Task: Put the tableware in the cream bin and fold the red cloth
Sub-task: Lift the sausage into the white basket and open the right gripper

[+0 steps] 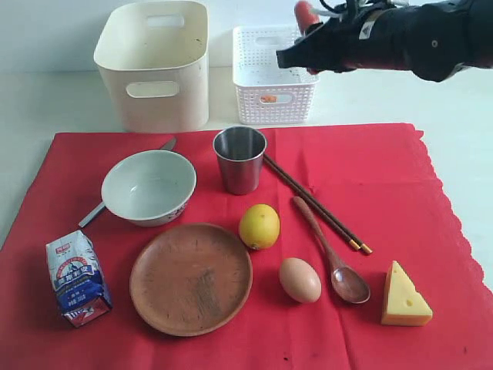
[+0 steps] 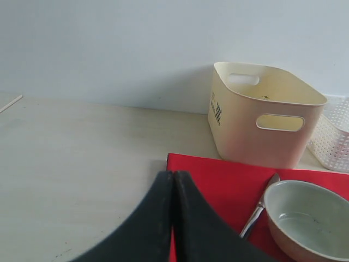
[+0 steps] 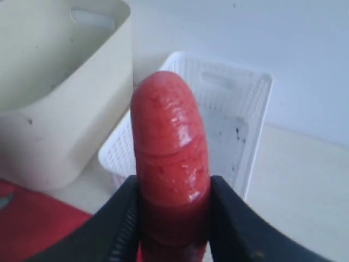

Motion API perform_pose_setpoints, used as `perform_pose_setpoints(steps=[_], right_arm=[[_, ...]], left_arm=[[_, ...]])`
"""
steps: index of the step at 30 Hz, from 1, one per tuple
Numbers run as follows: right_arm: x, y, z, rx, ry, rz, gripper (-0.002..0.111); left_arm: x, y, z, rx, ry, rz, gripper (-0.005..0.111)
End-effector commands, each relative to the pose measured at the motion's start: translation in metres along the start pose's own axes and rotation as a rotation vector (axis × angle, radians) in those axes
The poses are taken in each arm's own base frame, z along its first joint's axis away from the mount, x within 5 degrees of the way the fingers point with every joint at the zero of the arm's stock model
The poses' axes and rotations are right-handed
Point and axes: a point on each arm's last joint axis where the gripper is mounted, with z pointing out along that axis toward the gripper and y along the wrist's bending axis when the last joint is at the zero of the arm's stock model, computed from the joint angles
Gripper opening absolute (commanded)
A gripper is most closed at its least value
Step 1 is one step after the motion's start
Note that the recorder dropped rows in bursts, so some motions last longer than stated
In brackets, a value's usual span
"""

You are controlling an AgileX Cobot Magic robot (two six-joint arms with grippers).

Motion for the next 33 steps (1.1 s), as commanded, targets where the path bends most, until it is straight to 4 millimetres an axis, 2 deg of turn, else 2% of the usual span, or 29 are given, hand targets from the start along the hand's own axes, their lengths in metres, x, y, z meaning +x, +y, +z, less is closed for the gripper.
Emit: perform_pose_setpoints(steps=[1, 8, 12, 17, 20, 27, 33], right_arm=[[-0.024, -0.001, 0.008, 0.0, -0.11, -0.003, 0.0], [-0.028, -0.002, 0.058, 0.005, -0.059, -0.004, 0.0], [-0.018, -0.009, 0.088, 0.018, -0.013, 0.004, 0.0], [0.0, -0.013, 0.113, 0.024, 0.033, 0.008, 0.002], [0.01, -0.013, 0.121, 0.024, 0.045, 0.008, 0.013], [0.012, -0.013, 0.124, 0.023, 0.027, 0.008, 0.054], [0.01, -0.013, 0.124, 0.023, 0.01, 0.008, 0.071]], left_arm=[[0.0, 0.0, -0.001, 0.001, -0.006, -0.008, 0.003], [0.0, 0.0, -0.001, 0.001, -0.006, -0.008, 0.003], [0.0, 0.0, -0.001, 0.001, -0.006, -0.008, 0.003], [0.0, 0.0, -0.001, 0.001, -0.006, -0.008, 0.003], [0.0, 0.0, -0.001, 0.001, -0.006, -0.008, 0.003], [0.0, 0.0, -0.001, 0.001, -0.006, -0.008, 0.003], [0.0, 0.0, -0.001, 0.001, -0.006, -0.008, 0.003]])
